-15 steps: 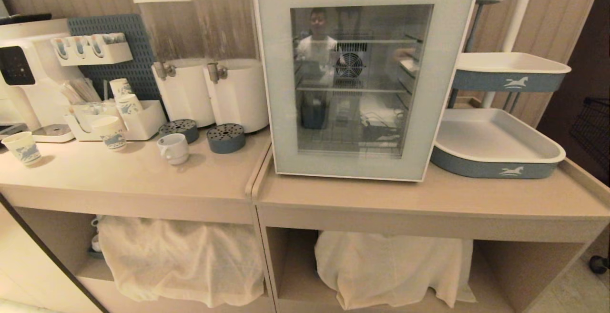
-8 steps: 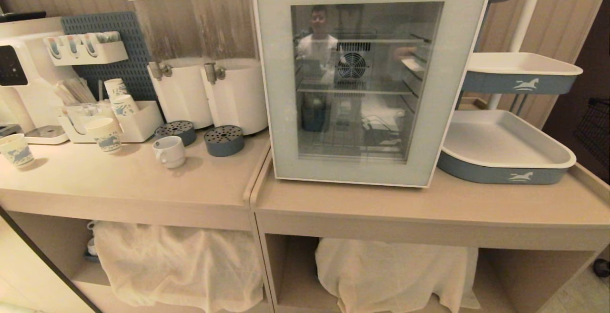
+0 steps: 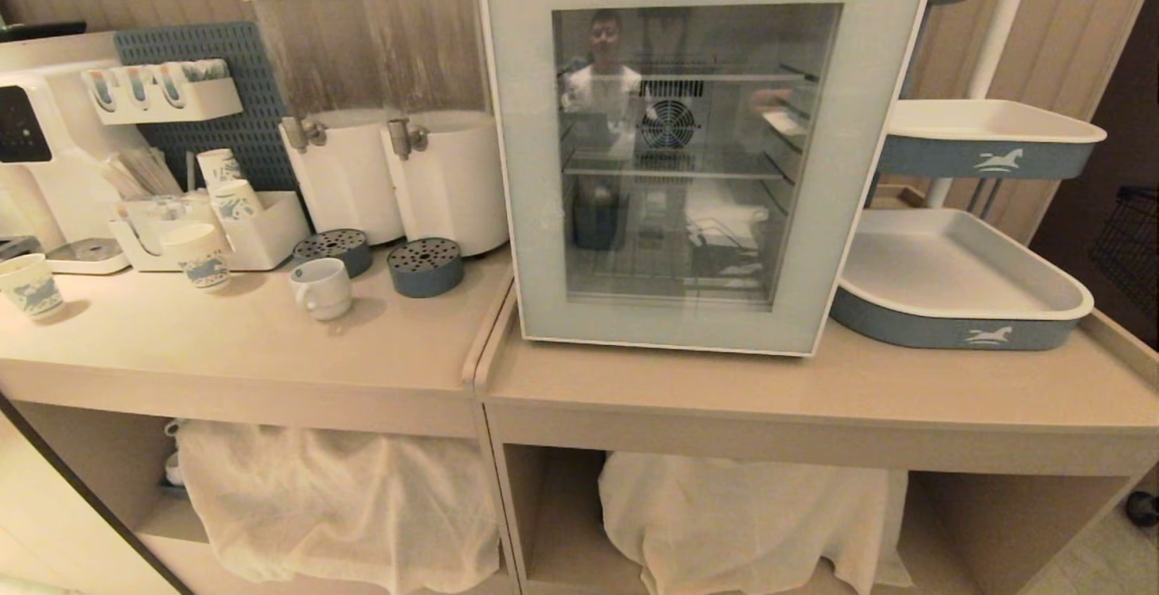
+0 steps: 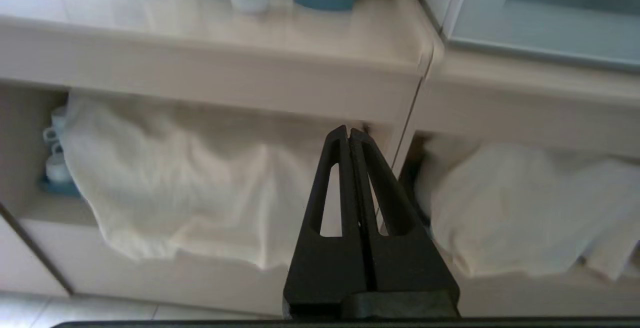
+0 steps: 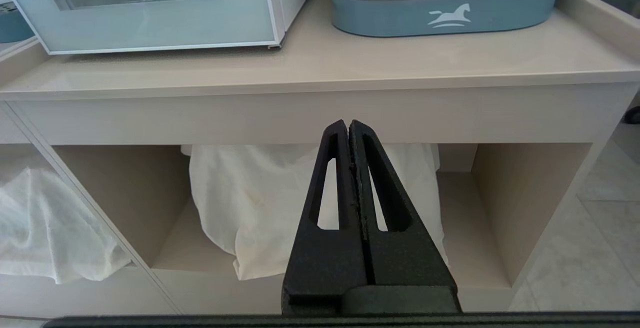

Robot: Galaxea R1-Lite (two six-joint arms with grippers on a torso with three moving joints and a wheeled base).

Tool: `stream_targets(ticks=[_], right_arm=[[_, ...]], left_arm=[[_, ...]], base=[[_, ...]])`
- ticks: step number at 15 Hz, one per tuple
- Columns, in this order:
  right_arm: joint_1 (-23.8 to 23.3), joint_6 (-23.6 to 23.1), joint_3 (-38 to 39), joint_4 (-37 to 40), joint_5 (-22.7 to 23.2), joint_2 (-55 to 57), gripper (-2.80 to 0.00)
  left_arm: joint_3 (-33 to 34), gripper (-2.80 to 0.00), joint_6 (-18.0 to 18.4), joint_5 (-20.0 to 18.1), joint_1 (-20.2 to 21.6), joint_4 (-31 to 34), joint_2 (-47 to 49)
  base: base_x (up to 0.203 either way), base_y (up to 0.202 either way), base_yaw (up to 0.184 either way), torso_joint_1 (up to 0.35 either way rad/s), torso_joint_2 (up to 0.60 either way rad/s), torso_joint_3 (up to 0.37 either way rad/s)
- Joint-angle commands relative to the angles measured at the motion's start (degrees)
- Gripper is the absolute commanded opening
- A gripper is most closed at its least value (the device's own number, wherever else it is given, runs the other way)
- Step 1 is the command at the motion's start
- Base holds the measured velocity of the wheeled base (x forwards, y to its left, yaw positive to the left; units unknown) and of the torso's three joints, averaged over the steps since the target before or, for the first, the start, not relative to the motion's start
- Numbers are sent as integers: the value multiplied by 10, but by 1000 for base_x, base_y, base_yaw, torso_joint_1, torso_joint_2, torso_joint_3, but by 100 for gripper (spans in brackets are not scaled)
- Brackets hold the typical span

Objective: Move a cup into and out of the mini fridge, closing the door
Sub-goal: Open the freezer door

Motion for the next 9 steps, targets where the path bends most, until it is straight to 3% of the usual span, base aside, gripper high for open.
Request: stream_targets(ticks=[1,4,6,9], right_arm=[[0,0,0,0,0,0,-280],[0,0,0,0,0,1,-280],[0,0,0,0,0,1,-280],[0,-1,0,-1,0,0,-280]], left_arm=[[-97,-280,-1,-3,0,43,27],[-299,-280,-9,-11,-33,121,137],[-408,-280,-14,9,-133,167,218],[-500,-280,-13,105,-280,200,311]], base=[[0,0,0,0,0,0],[0,0,0,0,0,0],[0,0,0,0,0,0],[0,0,0,0,0,0]])
